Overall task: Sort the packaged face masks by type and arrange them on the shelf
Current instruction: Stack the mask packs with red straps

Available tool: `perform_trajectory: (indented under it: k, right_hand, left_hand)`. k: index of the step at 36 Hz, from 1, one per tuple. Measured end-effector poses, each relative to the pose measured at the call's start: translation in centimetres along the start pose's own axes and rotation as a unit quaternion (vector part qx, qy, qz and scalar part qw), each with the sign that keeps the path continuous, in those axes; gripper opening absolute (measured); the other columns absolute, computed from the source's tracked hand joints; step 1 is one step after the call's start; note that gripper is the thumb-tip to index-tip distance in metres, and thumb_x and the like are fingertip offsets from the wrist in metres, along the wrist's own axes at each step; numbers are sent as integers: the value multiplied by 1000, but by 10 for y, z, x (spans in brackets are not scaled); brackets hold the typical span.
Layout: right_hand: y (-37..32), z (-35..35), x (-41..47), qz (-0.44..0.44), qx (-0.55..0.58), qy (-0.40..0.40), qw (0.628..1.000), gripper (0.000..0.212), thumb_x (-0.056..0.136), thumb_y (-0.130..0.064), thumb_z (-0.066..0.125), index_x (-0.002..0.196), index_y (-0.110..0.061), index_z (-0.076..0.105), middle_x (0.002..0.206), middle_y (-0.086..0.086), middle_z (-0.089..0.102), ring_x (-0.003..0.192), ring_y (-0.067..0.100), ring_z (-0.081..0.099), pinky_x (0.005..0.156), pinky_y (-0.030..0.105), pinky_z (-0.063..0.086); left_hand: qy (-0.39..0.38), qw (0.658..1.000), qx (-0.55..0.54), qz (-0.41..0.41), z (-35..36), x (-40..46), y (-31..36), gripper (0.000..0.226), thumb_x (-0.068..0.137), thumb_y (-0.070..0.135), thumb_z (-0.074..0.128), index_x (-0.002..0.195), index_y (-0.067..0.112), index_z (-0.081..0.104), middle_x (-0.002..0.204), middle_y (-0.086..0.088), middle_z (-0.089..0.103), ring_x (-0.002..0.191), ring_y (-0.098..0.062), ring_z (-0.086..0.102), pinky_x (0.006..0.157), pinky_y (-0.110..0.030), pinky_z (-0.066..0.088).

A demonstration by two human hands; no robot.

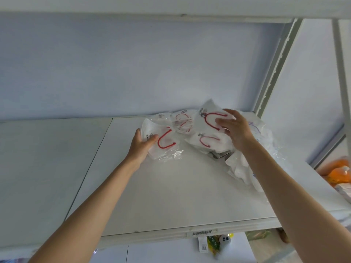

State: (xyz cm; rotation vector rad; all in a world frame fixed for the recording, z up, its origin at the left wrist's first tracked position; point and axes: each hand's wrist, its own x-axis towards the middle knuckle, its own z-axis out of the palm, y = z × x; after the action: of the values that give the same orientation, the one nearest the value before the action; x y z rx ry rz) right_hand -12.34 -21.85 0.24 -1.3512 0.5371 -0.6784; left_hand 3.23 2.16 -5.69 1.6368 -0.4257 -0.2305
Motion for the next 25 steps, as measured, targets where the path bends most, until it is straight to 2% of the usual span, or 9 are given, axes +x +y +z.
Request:
perform_trajectory:
  k: [4, 6, 8, 11, 14, 18, 20, 23, 25]
  right_hand:
    - [-6, 19, -10, 14, -20, -124, 992, 52, 77, 7, 70, 120, -19, 57, 83, 6, 62, 76, 19, 62, 71, 26, 54]
    - [0, 31, -12, 24, -72, -156, 985, 56, 75, 9, 71, 121, -19, 56, 83, 7, 60, 77, 21, 60, 78, 33, 52]
    - [8, 44, -16, 17, -137, -166, 976, 61, 74, 10, 72, 127, -15, 53, 88, 8, 57, 76, 20, 59, 72, 27, 54]
    - [19, 59, -18, -11, -200, -149, 968, 66, 73, 10, 74, 131, -12, 50, 98, 9, 51, 78, 19, 58, 57, 17, 53]
    - [30, 73, -15, -22, -253, -141, 957, 74, 69, 2, 79, 133, -17, 48, 96, -1, 52, 95, 25, 57, 79, 37, 57]
    - [41, 89, -17, -65, -314, -128, 939, 79, 70, -12, 83, 137, -20, 44, 104, 0, 52, 90, 19, 54, 80, 30, 48]
    - [44, 90, -18, -82, -319, -113, 937, 73, 72, -20, 82, 135, -19, 46, 104, 1, 55, 90, 19, 55, 82, 33, 50]
    - [48, 77, -6, -100, -353, -29, 930, 51, 82, -34, 72, 126, -16, 54, 108, 6, 60, 95, 21, 58, 83, 35, 49]
    - [46, 55, 2, -117, -461, 52, 878, 45, 89, -43, 60, 125, -17, 55, 119, 7, 57, 107, 23, 54, 88, 36, 46]
  left_hand:
    - [-9, 1000, -19, -6, 5, -5, 1, 24, 90, 20, 66, 109, 13, 52, 100, -1, 64, 90, -16, 63, 80, -31, 52]
    - [-11, 1000, -24, -14, 6, -6, 0, 21, 93, 26, 63, 108, 15, 53, 103, -2, 65, 95, -18, 64, 88, -37, 52]
    - [-10, 1000, -20, -22, 8, -8, 2, 22, 96, 33, 56, 110, 17, 53, 111, -5, 65, 103, -22, 63, 91, -44, 51]
    - [-6, 1000, -1, -25, 11, -12, 4, 27, 102, 42, 41, 114, 19, 50, 115, -1, 61, 105, -19, 59, 91, -39, 50]
    - [-12, 1000, -2, -12, 14, -17, 5, 28, 104, 41, 34, 112, 19, 49, 100, 8, 57, 90, -6, 56, 73, -26, 45]
    - [-35, 999, 15, 4, 17, -19, 5, 23, 98, 35, 53, 113, 18, 51, 97, 7, 59, 88, -9, 58, 67, -21, 44]
    - [-30, 999, 14, 21, 14, -18, 3, 22, 93, 25, 63, 111, 16, 52, 94, 5, 61, 85, -9, 58, 66, -19, 44]
    - [-7, 999, 34, 27, 3, -11, -3, 26, 91, 24, 65, 110, 11, 52, 96, 1, 60, 85, -12, 57, 72, -24, 45]
    - [11, 999, 41, 27, -3, -9, -2, 28, 92, 25, 65, 109, 8, 51, 95, -1, 58, 84, -13, 55, 72, -25, 43]
